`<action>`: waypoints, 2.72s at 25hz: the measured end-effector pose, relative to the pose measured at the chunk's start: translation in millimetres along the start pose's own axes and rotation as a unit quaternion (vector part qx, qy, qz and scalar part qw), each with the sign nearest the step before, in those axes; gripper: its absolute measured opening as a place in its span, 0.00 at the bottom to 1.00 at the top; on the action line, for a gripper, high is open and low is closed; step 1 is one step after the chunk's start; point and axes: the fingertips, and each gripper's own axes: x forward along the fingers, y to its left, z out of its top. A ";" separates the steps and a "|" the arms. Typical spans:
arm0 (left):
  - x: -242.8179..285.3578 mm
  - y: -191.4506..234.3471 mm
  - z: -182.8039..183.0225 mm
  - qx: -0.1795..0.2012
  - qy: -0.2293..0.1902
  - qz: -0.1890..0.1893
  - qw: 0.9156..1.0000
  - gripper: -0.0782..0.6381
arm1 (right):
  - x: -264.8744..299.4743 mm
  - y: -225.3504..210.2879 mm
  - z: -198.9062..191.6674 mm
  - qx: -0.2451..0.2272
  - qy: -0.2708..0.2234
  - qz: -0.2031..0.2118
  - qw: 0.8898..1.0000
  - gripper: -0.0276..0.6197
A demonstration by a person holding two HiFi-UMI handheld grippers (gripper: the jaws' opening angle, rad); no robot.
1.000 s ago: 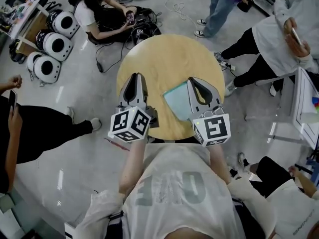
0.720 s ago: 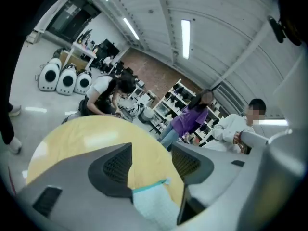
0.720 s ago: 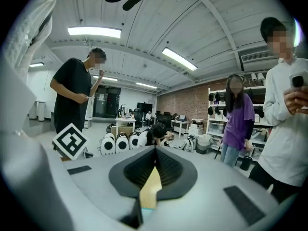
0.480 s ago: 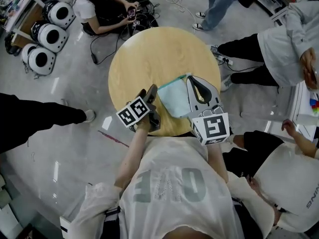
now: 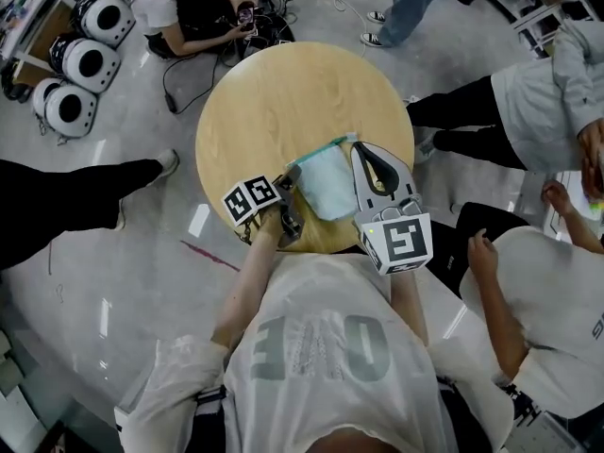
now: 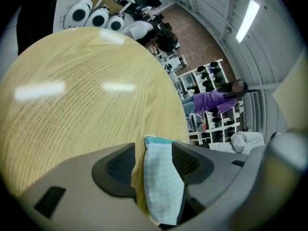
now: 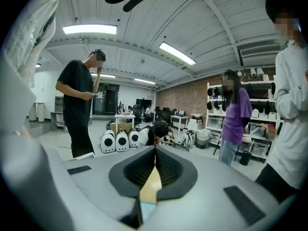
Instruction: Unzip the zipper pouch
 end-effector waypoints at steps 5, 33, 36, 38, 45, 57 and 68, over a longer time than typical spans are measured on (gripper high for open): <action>4.9 -1.9 -5.7 -0.016 0.011 -0.010 1.000 0.44 | -2.4 0.6 -4.4 0.000 0.006 0.002 1.000 0.09; -29.7 -101.3 72.7 0.042 -0.096 -0.120 0.987 0.15 | -4.4 -6.6 22.8 -0.018 -0.023 -0.002 1.000 0.09; -45.6 -132.0 97.7 0.087 -0.128 -0.137 0.978 0.15 | -0.6 -13.4 32.5 -0.026 -0.038 -0.005 0.999 0.09; -61.0 -152.1 112.5 0.122 -0.150 -0.145 0.970 0.15 | 0.5 -16.1 42.6 -0.031 -0.050 -0.008 0.998 0.09; -127.7 -222.4 146.5 0.272 -0.239 -0.160 0.918 0.15 | -1.1 -21.1 83.9 -0.052 -0.102 -0.011 0.993 0.09; -222.3 -320.8 126.5 0.622 -0.387 -0.067 0.678 0.15 | -7.5 -2.6 121.7 -0.047 -0.156 0.013 0.987 0.09; -235.0 -344.7 80.6 0.749 -0.392 0.011 0.534 0.15 | -19.2 2.4 133.2 0.002 -0.182 0.021 0.983 0.09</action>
